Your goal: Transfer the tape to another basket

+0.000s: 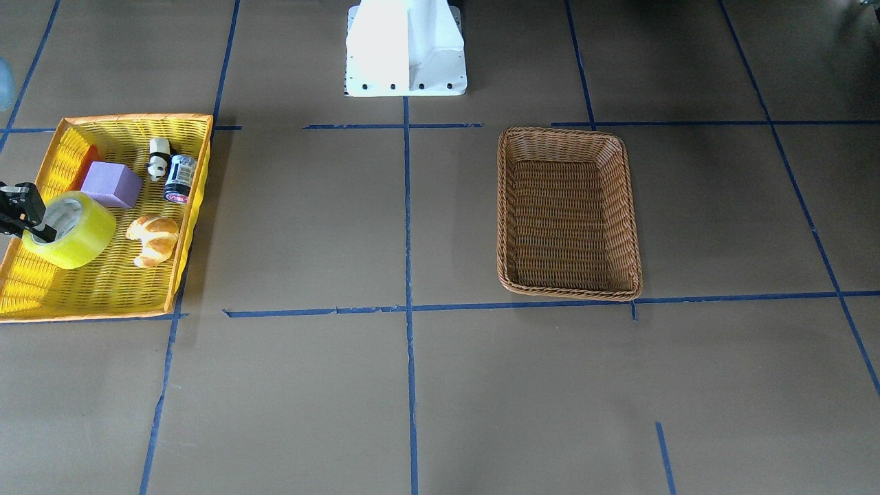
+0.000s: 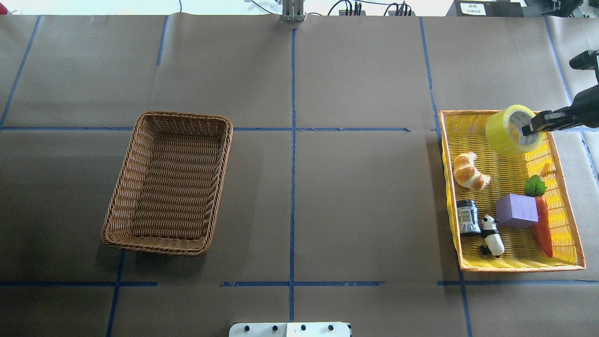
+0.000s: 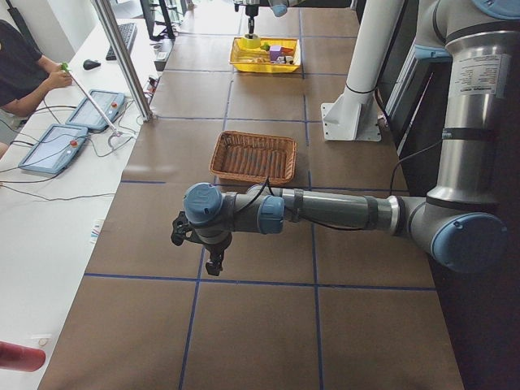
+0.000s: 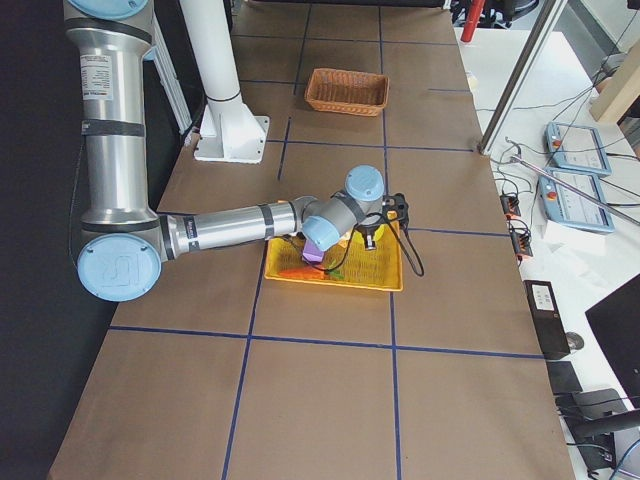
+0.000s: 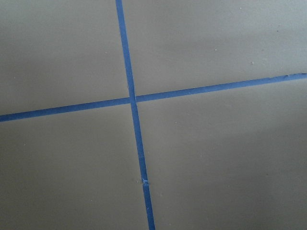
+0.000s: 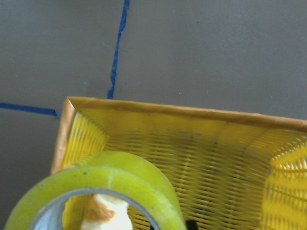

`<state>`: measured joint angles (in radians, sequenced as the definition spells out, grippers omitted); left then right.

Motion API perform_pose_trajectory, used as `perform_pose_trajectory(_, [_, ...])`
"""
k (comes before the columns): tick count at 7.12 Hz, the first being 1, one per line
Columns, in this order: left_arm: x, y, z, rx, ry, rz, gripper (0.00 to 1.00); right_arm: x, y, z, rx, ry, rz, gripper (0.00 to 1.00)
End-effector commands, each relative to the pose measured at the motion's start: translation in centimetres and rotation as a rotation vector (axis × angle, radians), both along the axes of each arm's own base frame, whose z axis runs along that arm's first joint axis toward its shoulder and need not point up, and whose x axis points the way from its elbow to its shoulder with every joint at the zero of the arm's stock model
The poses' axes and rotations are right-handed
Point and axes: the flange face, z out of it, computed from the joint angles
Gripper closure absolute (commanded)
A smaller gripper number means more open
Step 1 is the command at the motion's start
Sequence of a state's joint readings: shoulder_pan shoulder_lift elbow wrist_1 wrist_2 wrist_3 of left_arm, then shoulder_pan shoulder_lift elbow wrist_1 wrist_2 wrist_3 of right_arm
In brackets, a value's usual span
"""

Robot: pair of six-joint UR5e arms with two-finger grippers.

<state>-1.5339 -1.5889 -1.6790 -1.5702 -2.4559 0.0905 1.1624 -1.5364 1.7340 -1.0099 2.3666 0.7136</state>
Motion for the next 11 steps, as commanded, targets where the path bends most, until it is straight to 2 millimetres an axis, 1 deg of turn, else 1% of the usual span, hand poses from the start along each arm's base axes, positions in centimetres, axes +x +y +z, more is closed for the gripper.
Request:
perform_pose_trajectory(1, [5.8,-0.8,-4.0,0.039,0.043,-0.048,0.0,-4.5,-2.5,-8.8,-0.094,-0.119,0.082,1.0])
perform_pose_trajectory(2, [10.9,-0.7,-5.3,-0.005,0.089,-0.082,0.0,-8.0,-1.9,-10.9,-0.137,-0.173,0.084,1.0])
perform_pose_trajectory(3, [14.7,0.0,-6.7,-0.053,0.148,-0.12,0.0,-10.9,-0.5,-13.2,-0.233,-0.242,0.095,1.0])
perform_pose_trajectory(4, [17.0,0.7,-8.2,-0.106,0.206,-0.165,0.0,-14.0,1.9,-15.3,-0.292,-0.327,0.079,1.0])
perform_pose_trajectory(5, [18.7,1.4,-9.8,-0.158,0.266,-0.198,0.0,-17.2,4.7,-16.4,-0.332,-0.407,0.061,1.0])
perform_pose_trajectory(6, [20.1,1.9,-11.8,-0.201,0.341,-0.232,0.0,-19.5,7.6,-17.6,-0.395,-0.498,0.014,1.0])
perform_pose_trajectory(7, [21.9,2.8,-13.5,-0.228,0.409,-0.231,0.0,-20.1,9.4,-18.6,-0.398,-0.579,-0.023,1.0])
perform_pose_trajectory(8, [24.2,4.0,-15.7,-0.255,0.497,-0.218,0.0,-21.2,11.1,-19.3,-0.402,-0.657,-0.017,1.0])
perform_pose_trajectory(9, [24.5,4.5,-17.7,-0.308,0.582,-0.235,0.0,-22.9,12.9,-19.7,-0.367,-0.732,0.0,1.0])
perform_pose_trajectory(10, [24.8,4.9,-19.8,-0.346,0.665,-0.234,0.0,-23.4,14.0,-20.1,-0.346,-0.78,-0.01,1.0])
perform_pose_trajectory(11, [25.2,5.6,-21.2,-0.358,0.722,-0.215,0.0,-23.4,14.6,-20.6,-0.326,-0.829,-0.014,1.0])
